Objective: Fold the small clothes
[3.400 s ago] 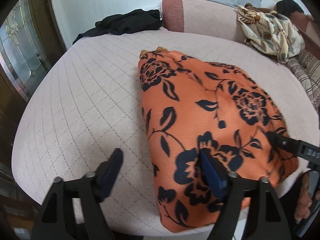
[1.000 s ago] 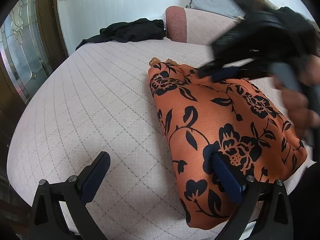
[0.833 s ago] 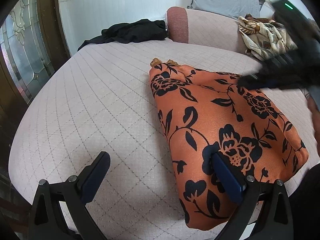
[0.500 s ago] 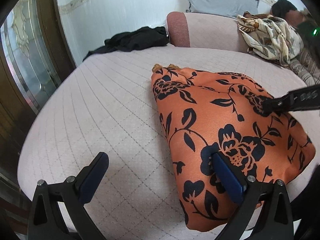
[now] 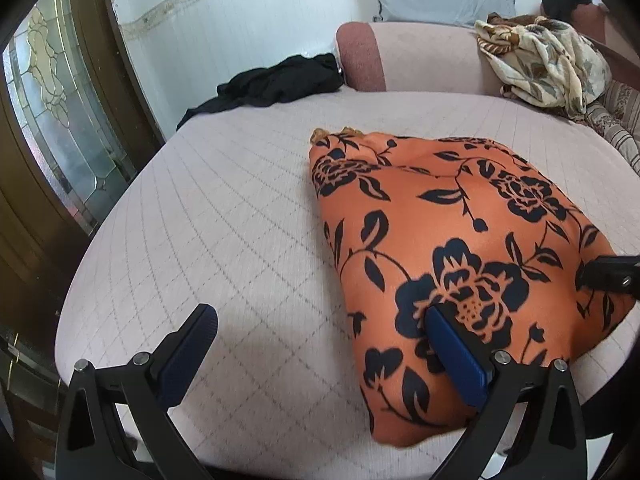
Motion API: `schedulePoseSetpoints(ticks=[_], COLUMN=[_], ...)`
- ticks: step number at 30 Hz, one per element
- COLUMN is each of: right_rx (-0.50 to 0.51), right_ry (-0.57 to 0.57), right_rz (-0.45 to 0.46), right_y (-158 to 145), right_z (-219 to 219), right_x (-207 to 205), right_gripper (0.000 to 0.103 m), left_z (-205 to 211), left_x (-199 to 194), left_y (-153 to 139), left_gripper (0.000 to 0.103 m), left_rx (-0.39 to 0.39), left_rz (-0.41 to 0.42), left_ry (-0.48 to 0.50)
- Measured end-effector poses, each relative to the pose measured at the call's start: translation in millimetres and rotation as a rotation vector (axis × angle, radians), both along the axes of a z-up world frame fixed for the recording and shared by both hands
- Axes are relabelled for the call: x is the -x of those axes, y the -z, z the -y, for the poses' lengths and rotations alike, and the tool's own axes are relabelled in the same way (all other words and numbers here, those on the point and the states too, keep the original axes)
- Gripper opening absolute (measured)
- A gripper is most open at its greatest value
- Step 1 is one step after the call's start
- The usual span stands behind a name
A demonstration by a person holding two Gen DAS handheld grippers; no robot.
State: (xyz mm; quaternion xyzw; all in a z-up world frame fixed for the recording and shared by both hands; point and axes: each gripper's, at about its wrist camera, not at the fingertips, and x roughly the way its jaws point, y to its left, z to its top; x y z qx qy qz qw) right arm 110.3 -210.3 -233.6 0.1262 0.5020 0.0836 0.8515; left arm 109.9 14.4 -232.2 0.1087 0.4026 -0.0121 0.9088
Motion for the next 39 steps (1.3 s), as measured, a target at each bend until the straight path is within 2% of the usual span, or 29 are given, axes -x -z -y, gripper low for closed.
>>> schedulePoseSetpoints(ticks=[5, 8, 15, 20, 23, 24, 25, 27, 30, 33, 39], right_rx=[-0.003, 0.028, 0.034, 0.041, 0.051, 0.051, 0.044, 0.056, 0.095, 0.082, 0.123], right_ry=[0.021, 0.031, 0.053, 0.066, 0.075, 0.077, 0.087, 0.095, 0.093, 0.106, 0.119], right_rz=[0.057, 0.103, 0.219, 0.312, 0.376, 0.393, 0.433, 0.497, 0.539, 0.558, 0.581], right_y=[-25.9, -42.0, -81.5, -112.5, -129.6, -133.5, -140.7, -151.5, -163.8, -170.5, -175.7], right_z=[7.4, 8.1, 10.6, 11.4, 10.5, 10.7, 10.4, 8.5, -0.1, -3.1, -7.5], right_x=[23.2, 40.3, 80.1, 102.8, 114.7, 117.6, 124.2, 133.9, 141.0, 144.3, 146.1], right_gripper=[0.03, 0.03, 0.03, 0.031, 0.04, 0.061, 0.073, 0.073, 0.073, 0.073, 0.073], left_z=[5.8, 7.9, 10.8, 9.4, 8.8, 8.3, 8.4, 6.0, 3.0, 0.3, -2.9], left_x=[21.5, 36.8, 75.8, 89.3, 96.7, 99.6, 101.7, 105.4, 110.2, 116.6, 125.1], left_y=[-23.8, -47.1, -120.7, -151.5, -168.0, -172.8, -176.1, -184.6, -196.4, -207.1, -223.5], left_gripper=[0.103, 0.103, 0.103, 0.103, 0.103, 0.103, 0.103, 0.103, 0.103, 0.103, 0.103], left_rx=[-0.061, -0.047, -0.012, 0.005, 0.01, 0.014, 0.018, 0.03, 0.047, 0.053, 0.068], left_rz=[0.008, 0.03, 0.165, 0.217, 0.246, 0.256, 0.263, 0.277, 0.299, 0.328, 0.379], left_ry=[-0.014, -0.012, -0.011, -0.031, -0.043, -0.047, -0.051, -0.06, -0.075, -0.093, -0.099])
